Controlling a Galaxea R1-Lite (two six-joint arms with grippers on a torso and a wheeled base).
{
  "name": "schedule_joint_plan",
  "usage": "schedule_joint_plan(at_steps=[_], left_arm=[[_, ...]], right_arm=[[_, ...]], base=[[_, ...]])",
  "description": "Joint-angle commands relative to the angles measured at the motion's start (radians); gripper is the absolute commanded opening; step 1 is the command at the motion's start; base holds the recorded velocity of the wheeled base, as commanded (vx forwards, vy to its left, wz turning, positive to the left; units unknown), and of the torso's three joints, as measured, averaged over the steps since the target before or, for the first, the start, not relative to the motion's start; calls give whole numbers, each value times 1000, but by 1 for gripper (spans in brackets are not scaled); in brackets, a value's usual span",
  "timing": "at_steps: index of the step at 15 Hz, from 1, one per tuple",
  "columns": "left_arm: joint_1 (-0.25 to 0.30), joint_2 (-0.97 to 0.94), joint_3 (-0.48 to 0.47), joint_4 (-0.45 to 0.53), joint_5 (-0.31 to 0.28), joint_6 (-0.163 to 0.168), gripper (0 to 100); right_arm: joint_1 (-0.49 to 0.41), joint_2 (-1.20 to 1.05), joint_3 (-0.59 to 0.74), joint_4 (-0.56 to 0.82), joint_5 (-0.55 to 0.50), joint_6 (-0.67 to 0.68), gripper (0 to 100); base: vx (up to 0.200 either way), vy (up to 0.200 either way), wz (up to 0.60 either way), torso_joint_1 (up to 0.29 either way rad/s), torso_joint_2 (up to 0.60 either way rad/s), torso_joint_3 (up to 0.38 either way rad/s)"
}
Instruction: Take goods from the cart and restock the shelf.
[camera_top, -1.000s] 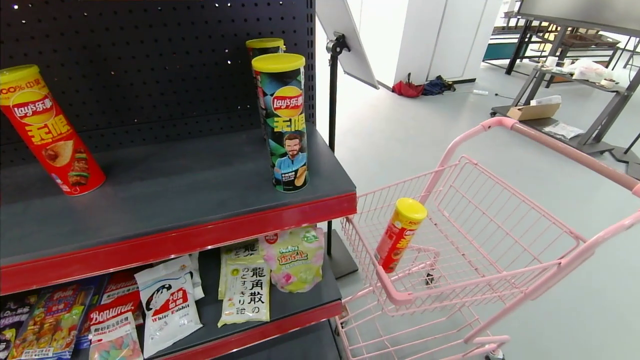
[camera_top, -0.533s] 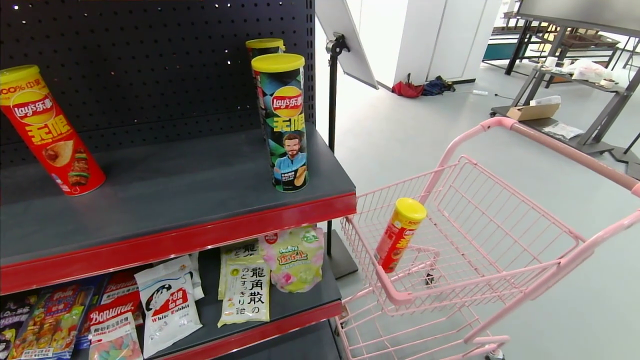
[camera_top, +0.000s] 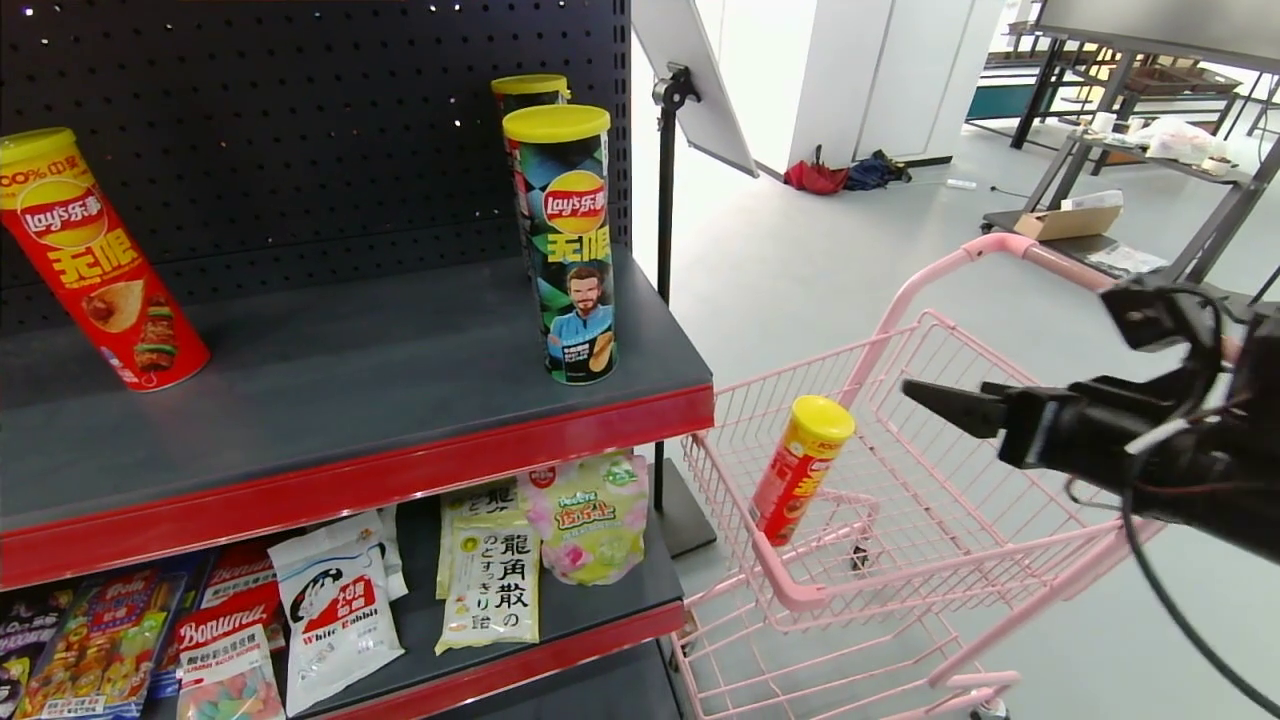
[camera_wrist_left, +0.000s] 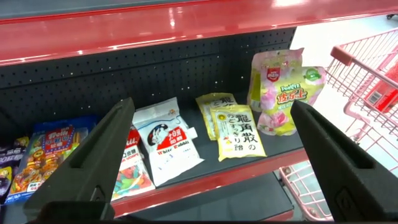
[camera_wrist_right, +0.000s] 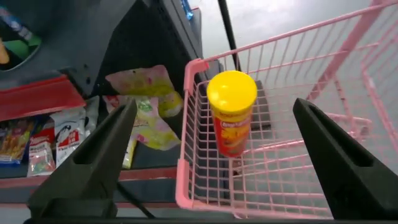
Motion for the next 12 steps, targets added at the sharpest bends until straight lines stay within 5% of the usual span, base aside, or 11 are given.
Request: schedule_joint_plan(at_steps=[1,12], left_arm=[[0,1,0,0,0,0,100],[0,1,0,0,0,0,100]], right_arm=[[52,390,-92,-211,21,21,100],[69,507,-102,-220,1,18,100]], base=[[0,0,0,0,0,0],[0,0,0,0,0,0]])
